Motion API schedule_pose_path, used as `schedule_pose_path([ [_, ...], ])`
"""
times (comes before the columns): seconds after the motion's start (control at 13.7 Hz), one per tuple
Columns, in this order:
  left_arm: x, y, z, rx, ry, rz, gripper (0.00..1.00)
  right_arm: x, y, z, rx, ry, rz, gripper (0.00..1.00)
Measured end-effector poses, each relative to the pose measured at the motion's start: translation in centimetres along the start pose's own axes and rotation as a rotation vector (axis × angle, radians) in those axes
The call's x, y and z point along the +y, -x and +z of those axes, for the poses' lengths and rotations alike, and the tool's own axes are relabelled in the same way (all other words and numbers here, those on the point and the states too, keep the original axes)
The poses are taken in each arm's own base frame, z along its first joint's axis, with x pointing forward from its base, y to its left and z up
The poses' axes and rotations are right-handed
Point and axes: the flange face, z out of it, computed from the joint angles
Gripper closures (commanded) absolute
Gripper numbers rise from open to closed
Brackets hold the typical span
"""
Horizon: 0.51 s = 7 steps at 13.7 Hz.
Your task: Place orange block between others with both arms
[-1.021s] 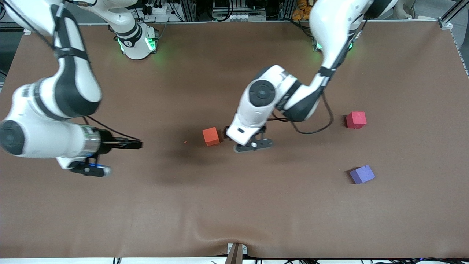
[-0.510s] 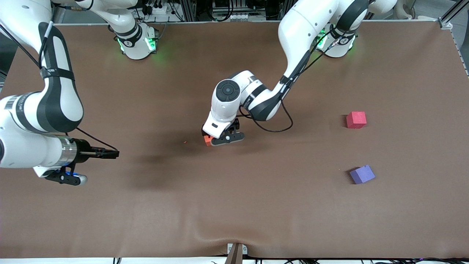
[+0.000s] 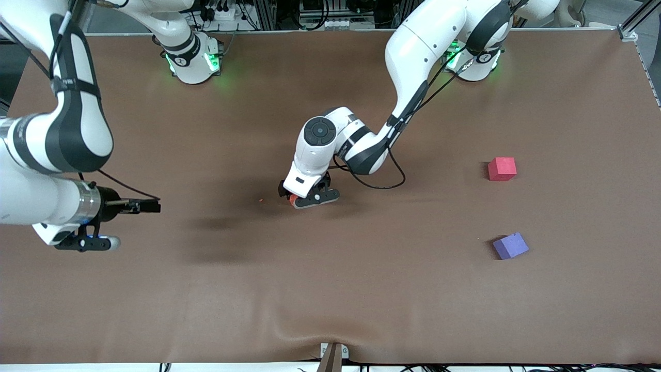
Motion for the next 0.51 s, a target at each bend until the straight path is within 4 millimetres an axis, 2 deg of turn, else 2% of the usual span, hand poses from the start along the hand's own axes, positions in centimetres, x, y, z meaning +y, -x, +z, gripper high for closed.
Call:
schedule_pose_path([
  [0.15, 0.4, 0.4, -0.1, 0.000, 0.006, -0.015, 0.00, -1.1, 1.2, -0.3, -0.013, 0.004, -0.018, 0.00],
  [0.36, 0.5, 1.2, 0.8, -0.006, -0.001, -0.022, 0.00, -2.8, 1.9, -0.6, -0.009, 0.009, -0.044, 0.00],
  [0.51, 0.5, 1.5, 1.5, -0.009, -0.004, -0.023, 0.08, -3.4, 1.8, -0.9, 0.017, 0.008, -0.054, 0.00],
])
